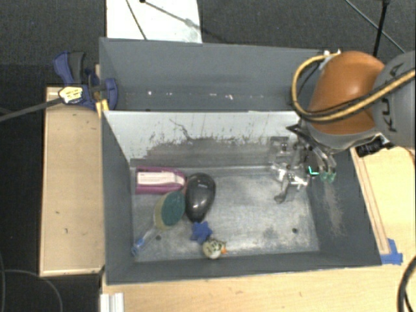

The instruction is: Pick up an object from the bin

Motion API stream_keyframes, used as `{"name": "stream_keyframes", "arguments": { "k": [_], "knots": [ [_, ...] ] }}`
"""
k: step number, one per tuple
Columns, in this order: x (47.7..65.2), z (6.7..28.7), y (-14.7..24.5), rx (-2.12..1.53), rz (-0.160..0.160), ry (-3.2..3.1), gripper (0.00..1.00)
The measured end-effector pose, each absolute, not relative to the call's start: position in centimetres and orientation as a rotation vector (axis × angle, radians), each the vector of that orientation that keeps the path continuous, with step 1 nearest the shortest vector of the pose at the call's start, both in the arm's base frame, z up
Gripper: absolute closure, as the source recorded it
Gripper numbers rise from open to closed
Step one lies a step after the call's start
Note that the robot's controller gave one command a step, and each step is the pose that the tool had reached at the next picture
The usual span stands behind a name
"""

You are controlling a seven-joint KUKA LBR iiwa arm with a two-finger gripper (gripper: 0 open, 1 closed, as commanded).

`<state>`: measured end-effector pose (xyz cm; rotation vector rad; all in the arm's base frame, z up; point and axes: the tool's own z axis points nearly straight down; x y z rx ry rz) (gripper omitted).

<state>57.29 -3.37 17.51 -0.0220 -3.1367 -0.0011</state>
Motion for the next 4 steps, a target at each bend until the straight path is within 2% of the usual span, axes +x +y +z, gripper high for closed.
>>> {"name": "stream_keyframes", "arguments": {
  "k": [1, 2, 3, 4],
  "knots": [
    [58.4, 7.2, -13.3, -0.361, -0.002, -3.131, 0.0],
    [58.8, 10.2, -11.3, -0.554, 0.0, -3.101, 0.0],
    [59.0, 10.7, -9.7, -0.972, -0.001, -2.996, 0.0],
    [59.2, 7.0, -11.7, -1.394, 0.0, -2.814, 0.0]
  ]
}}
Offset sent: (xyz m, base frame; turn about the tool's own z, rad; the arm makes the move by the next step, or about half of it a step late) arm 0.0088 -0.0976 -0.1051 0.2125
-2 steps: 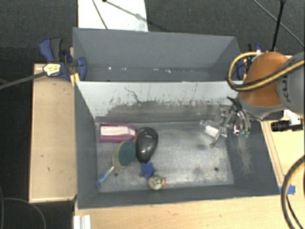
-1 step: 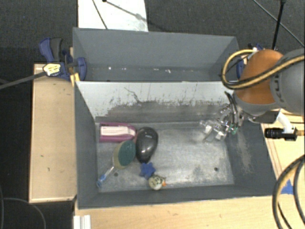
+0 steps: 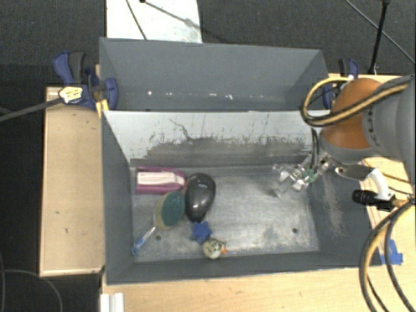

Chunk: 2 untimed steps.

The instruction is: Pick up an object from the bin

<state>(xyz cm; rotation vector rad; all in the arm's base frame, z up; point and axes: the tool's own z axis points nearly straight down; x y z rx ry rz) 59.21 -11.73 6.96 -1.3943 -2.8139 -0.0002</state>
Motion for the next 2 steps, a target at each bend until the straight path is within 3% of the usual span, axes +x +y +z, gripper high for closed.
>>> {"name": "stream_keyframes", "arguments": {
  "k": [1, 2],
  "knots": [
    [59.27, 7.03, -11.74, -1.385, 0.0, -2.819, 0.0],
    [59.25, 7.01, -11.77, -1.381, 0.001, -2.821, 1.0]
  ]
}}
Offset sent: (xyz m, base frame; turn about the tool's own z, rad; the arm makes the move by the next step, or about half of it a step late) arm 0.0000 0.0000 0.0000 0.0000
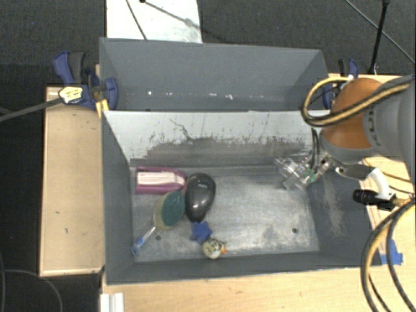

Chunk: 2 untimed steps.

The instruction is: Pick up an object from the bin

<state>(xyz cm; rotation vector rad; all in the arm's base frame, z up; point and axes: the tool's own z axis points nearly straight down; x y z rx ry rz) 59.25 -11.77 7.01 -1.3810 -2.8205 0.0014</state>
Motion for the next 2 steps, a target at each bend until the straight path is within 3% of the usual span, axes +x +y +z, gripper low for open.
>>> {"name": "stream_keyframes", "arguments": {
  "k": [1, 2],
  "knots": [
    [59.4, 9.4, -11.8, -1.377, -0.001, -2.83, 1.0],
    [59.6, 17.4, -11.9, -1.366, -0.004, -2.84, 1.0]
  ]
}}
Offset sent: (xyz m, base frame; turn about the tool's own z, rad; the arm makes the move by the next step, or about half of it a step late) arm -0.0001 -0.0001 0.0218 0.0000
